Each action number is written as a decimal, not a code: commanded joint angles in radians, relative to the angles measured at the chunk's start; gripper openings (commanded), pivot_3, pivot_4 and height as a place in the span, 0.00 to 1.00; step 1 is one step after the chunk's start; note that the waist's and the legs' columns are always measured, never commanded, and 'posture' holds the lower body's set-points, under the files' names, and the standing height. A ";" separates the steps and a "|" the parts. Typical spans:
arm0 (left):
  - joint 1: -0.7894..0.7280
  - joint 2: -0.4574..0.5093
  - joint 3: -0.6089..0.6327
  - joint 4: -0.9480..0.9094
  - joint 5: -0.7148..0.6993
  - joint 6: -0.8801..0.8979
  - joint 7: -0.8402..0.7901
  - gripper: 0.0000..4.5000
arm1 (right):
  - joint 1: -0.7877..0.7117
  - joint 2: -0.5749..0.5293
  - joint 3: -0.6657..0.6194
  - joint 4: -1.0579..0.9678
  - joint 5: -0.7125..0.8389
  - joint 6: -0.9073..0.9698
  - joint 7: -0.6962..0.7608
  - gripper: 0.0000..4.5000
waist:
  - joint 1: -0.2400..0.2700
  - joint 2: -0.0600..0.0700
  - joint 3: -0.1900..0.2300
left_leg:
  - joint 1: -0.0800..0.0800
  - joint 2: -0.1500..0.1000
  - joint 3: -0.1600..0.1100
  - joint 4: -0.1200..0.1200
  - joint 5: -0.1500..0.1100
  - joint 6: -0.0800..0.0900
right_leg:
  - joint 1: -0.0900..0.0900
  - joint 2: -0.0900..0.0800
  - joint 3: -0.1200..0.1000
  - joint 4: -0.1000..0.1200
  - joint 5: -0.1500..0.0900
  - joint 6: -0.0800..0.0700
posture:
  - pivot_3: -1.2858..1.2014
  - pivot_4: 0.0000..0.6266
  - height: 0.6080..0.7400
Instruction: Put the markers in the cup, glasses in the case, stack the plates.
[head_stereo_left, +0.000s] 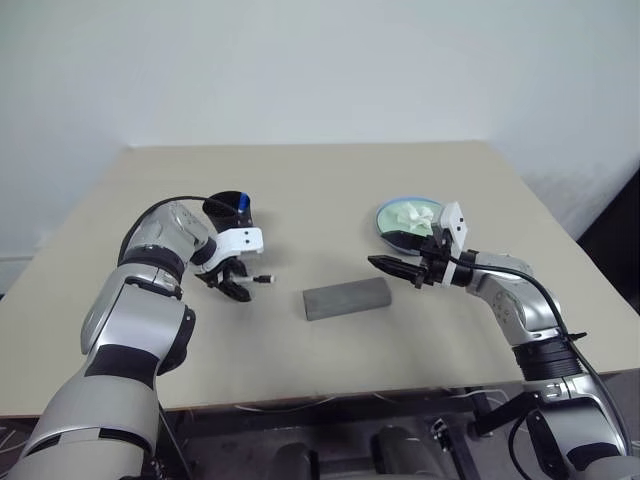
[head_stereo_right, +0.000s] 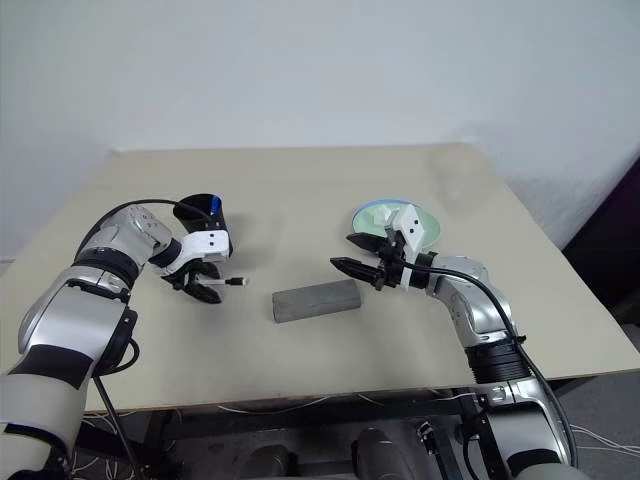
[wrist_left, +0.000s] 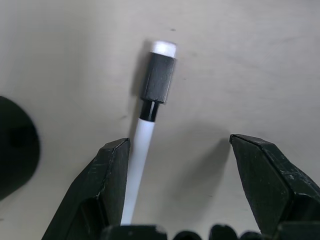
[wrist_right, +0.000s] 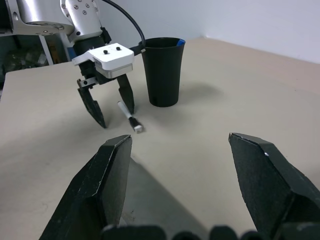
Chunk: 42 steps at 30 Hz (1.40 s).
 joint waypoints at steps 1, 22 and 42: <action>-0.014 0.014 0.025 -0.015 -0.021 -0.007 -0.039 0.75 | -0.007 -0.013 -0.030 -0.039 0.010 -0.009 0.000 0.75 | 0.000 0.000 0.000 | 0.000 0.000 0.000 0.000 0.000 0.000 | 0.000 0.000 0.000 0.000 0.000 0.000 | 0.52 0.00 1.00; 0.029 0.017 -0.016 -0.021 0.032 -0.075 -0.005 0.32 | -0.016 -0.007 -0.024 -0.030 0.008 -0.015 0.004 0.75 | 0.000 0.000 0.000 | 0.001 0.000 0.000 0.001 0.000 0.000 | 0.000 0.000 0.000 0.001 0.000 0.000 | 0.52 0.00 1.00; -0.054 -0.030 0.309 -0.109 -0.300 -0.089 0.021 0.01 | -0.012 -0.007 -0.026 -0.036 0.010 -0.010 0.000 0.75 | 0.007 0.000 0.000 | -0.001 0.000 0.000 0.002 0.000 0.000 | 0.000 0.000 0.000 0.001 0.000 0.000 | 0.52 0.00 1.00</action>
